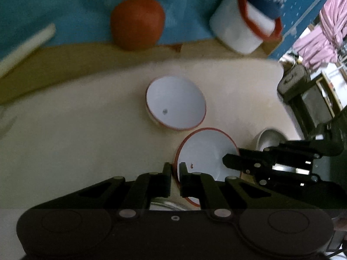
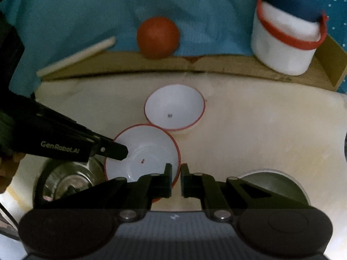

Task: Organize plates and bowls
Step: 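Lift the white bowl with both grippers and carry it into the steel bowl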

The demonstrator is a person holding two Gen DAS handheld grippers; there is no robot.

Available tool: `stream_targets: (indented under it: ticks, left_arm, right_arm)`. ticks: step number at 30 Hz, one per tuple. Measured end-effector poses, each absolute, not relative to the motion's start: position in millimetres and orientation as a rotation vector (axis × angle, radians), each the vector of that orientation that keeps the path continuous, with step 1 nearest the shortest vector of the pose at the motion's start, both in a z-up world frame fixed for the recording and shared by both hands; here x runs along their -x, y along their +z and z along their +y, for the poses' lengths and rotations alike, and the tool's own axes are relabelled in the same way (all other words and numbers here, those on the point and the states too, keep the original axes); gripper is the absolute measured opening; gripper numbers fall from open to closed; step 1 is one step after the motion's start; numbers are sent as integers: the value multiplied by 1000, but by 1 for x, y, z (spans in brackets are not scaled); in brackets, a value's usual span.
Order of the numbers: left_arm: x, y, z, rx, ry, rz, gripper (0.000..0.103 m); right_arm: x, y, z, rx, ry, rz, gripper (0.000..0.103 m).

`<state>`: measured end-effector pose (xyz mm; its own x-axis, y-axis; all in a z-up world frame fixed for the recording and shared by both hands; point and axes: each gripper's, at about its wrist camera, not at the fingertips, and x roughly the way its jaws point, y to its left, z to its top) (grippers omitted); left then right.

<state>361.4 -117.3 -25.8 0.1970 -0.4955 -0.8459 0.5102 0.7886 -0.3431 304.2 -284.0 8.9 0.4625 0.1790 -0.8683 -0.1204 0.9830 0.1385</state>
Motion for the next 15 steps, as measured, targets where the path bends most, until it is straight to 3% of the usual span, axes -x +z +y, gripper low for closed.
stream_targets:
  ticks: [15]
  left_arm:
    - [-336,23,-166,37,-807,1050,6]
  right_arm:
    - [-270,66,-344,-102,98,951,8]
